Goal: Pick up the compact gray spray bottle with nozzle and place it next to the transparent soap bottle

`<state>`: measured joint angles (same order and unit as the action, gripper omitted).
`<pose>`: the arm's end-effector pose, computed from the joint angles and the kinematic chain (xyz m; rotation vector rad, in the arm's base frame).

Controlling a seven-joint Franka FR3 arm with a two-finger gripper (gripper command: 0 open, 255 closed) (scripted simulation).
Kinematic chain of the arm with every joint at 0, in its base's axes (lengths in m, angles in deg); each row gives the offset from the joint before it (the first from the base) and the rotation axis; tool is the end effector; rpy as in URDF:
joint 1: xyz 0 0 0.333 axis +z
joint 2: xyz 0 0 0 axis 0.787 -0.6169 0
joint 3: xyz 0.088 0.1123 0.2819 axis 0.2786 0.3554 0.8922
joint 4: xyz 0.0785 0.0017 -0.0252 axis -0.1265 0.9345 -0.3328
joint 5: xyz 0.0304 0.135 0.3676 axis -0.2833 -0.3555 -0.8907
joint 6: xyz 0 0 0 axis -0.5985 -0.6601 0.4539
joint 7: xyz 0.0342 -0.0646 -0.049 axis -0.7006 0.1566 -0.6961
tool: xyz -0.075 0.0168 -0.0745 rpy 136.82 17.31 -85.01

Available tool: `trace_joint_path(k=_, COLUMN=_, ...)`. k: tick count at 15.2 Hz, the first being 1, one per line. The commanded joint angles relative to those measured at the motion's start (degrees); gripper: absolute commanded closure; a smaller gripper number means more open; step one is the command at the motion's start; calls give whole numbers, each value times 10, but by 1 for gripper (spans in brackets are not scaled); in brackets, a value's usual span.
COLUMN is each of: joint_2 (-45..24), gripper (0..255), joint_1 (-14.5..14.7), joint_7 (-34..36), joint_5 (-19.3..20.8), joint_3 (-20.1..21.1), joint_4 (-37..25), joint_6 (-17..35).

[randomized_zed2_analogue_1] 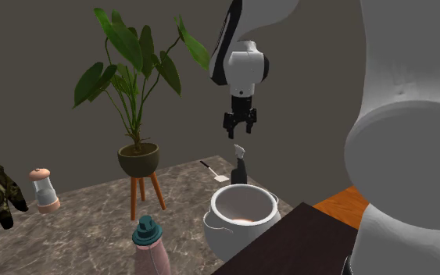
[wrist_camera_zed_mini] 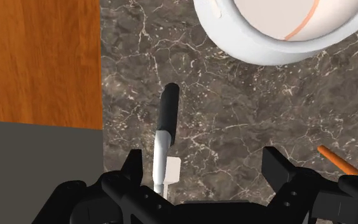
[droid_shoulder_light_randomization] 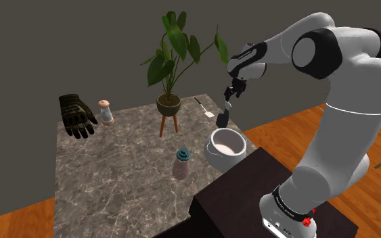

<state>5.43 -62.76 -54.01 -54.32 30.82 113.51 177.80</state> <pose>0.5485 -0.2763 0.2881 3.1059 -0.1182 0.0784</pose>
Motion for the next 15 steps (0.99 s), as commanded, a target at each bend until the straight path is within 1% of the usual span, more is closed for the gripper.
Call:
trace_joint_path(k=1, joint_2=-46, gripper=0, joint_1=-17, joint_7=-18, joint_5=-20, joint_3=6, joint_4=-37, joint_6=3)
trace_joint_path(k=5, joint_2=-133, gripper=0, joint_1=-49, joint_7=-39, joint_5=-45, joint_3=20, joint_4=-120, joint_6=-4)
trace_joint_path(k=12, joint_2=-173, gripper=0, joint_1=-57, joint_7=-46, joint_5=-56, joint_3=30, joint_4=-127, joint_6=29)
trace_joint_path(k=15, joint_2=-177, gripper=0, joint_1=-58, joint_7=-47, joint_5=-57, joint_3=31, joint_4=-128, joint_6=32)
